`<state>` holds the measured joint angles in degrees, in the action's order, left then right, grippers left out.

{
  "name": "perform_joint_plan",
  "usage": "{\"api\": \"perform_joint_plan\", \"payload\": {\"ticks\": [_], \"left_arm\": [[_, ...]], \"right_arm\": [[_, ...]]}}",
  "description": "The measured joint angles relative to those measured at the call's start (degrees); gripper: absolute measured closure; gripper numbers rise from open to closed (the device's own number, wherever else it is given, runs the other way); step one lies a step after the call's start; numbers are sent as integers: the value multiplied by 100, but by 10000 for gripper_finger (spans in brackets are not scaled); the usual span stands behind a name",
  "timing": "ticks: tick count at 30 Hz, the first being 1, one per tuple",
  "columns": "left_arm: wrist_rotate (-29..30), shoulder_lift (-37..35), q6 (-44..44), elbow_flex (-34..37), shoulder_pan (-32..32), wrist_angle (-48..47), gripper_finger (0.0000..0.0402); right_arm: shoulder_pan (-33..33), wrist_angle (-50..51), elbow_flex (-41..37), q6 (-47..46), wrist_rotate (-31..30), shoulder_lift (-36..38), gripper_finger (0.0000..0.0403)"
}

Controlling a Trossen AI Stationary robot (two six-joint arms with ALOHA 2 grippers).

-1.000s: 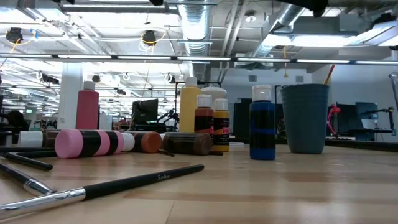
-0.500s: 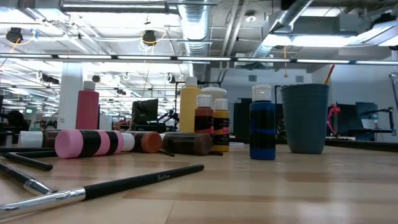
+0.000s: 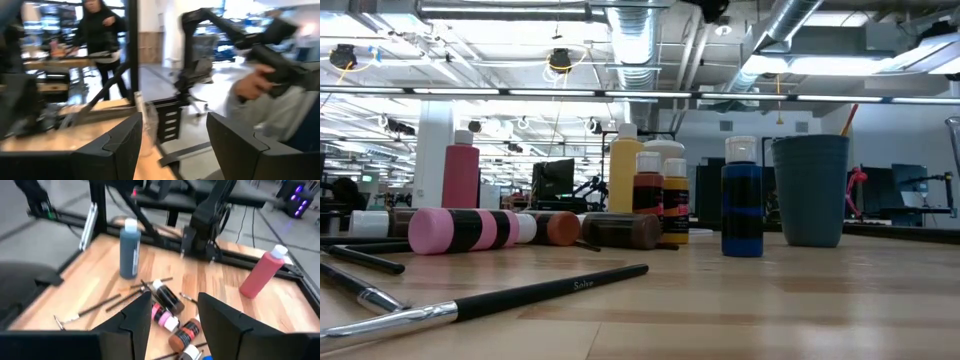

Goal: Pick & Place Paint Supplies
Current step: Put the right small blue paint bottle into the transparent bin

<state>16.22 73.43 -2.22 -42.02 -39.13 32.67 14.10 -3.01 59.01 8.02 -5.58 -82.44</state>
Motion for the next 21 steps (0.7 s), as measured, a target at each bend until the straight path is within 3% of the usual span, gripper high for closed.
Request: {"api": "perform_joint_plan", "payload": {"ticks": [11, 21], "left_arm": [[2649, 0, -95, -7, -294, -552, 192], [2521, -64, -411, -7, -263, -839, 192]], "right_arm": [[167, 858, 900, 563, 4, -701, 266], [195, 959, 907, 562, 0, -650, 269]]}}
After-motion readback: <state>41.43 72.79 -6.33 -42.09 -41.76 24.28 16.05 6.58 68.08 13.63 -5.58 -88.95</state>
